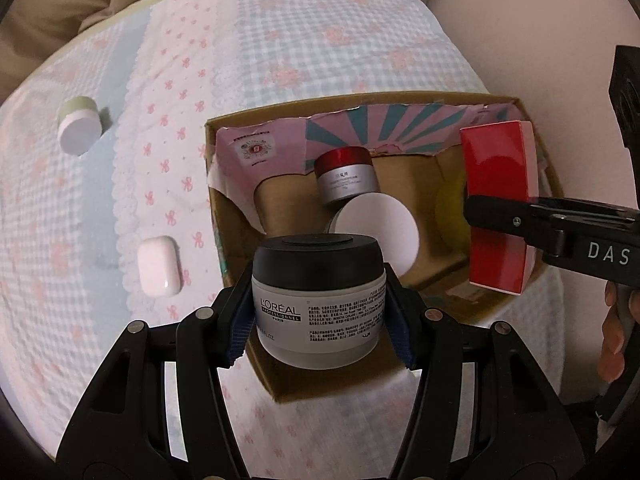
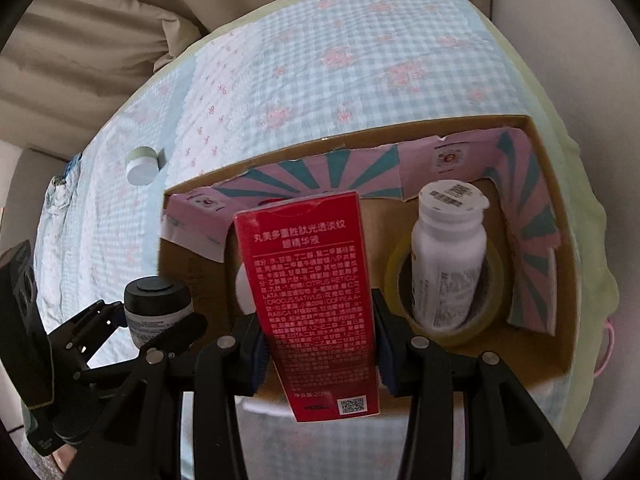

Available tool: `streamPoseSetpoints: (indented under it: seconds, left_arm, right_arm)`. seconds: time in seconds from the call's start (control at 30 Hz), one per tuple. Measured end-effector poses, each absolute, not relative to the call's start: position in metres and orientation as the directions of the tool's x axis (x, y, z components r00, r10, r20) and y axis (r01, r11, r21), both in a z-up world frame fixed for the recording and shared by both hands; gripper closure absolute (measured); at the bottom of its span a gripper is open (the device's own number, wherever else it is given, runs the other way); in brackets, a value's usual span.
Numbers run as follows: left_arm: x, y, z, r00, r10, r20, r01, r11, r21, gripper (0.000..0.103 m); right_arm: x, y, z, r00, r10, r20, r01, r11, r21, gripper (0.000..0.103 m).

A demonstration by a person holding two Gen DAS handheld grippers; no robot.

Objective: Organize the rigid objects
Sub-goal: 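Carry the L'Oreal jar and red box into the cardboard box and release both, then withdraw both tools from the box toward the green jar and earbud case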

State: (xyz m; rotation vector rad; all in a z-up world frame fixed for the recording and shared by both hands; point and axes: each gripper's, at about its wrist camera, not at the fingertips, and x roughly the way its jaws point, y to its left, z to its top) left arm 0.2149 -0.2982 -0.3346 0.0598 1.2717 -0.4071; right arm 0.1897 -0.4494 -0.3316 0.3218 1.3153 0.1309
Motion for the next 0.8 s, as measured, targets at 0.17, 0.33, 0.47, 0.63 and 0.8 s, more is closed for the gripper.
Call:
streamPoseSetpoints:
  seconds: [0.17,0.33,0.47,0.63,0.8]
  left_arm:
    - [0.215,-0.297,-0.337,0.254,-0.265,-0.93,0.312,0.933,-0.18,0.05]
    - [0.217,-0.292,-0.329,0.227,-0.311,-0.923,0.288,0.927,-0.241,0.007]
    - [0.214,-0.286,-0.316,0.239,-0.293,-0.926,0.281,0.933,-0.223,0.0]
    - [0.21,-0.275,-0.31,0.251,-0.268,-0.93,0.277,0.941,-0.196,0.0]
    - [0.202,-0.265,-0.3,0.268,-0.263,-0.927,0.265,0.945,-0.191,0.0]
  right_arm:
    - [0.189,-0.45,-0.345,0.258,0.288,-0.922,0.074,0.946,0.316,0.063]
    - [0.186,-0.452,-0.353,0.255,0.303,-0.918,0.098,0.937,0.336,0.05]
    - [0.178,-0.463,-0.343,0.308,0.336,-0.89,0.139,0.91,0.392,0.0]
    - [0.165,-0.468,-0.326,0.362,0.316,-0.877,0.138,0.912,0.386,0.0]
    - [0.154,-0.468,-0.319,0.362,0.302,-0.882,0.143,0.917,0.373,0.0]
